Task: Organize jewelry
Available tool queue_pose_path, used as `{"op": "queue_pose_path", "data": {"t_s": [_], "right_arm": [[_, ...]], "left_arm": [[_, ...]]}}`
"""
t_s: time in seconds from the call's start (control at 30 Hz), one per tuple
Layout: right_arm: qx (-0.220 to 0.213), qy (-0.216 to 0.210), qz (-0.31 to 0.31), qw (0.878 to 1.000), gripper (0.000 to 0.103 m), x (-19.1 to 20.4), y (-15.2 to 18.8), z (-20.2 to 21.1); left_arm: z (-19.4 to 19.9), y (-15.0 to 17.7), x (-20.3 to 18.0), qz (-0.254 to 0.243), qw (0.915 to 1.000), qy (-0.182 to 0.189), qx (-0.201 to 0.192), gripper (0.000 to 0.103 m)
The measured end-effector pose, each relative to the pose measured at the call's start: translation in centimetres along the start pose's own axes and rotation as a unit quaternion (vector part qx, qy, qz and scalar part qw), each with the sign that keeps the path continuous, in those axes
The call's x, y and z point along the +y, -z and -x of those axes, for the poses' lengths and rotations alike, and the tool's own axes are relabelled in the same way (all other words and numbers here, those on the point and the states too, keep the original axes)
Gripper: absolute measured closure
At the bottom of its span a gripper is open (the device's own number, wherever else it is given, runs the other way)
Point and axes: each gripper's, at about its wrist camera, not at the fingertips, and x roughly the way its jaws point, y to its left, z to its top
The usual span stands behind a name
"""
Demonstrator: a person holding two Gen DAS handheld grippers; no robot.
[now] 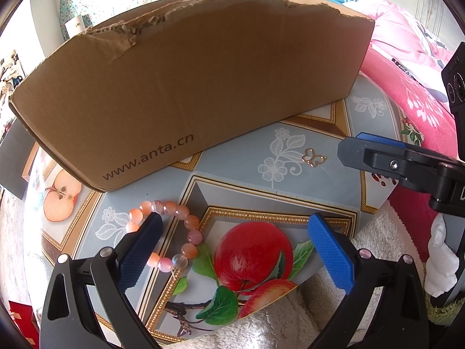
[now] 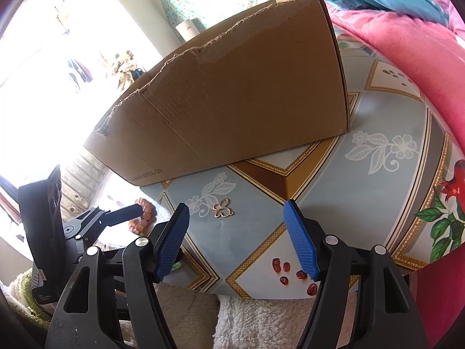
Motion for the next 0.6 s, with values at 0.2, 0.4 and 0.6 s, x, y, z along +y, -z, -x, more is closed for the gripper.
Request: {"op": "queue_pose_path", "data": {"t_s": [0.2, 0.4, 0.6], "right_arm": [[0.001, 0.002, 0.001, 1.0, 0.039, -0.17, -0.09, 0.07], [0.0, 0.001, -0.001, 1.0, 0.039, -0.06, -0.09, 0.09], [0.001, 0.005, 0.002, 1.0, 0.039, 0.03, -0.15, 0.06]], "left_arm": [[0.0, -0.07, -0.03, 0.0, 1.0, 0.0, 0.001, 0.004], [0.02, -0.06, -0.06, 0.0, 1.0, 0.0, 0.002, 0.004], [0.01, -0.1, -0.05, 0.0, 1.0, 0.0, 0.002, 0.004]]}}
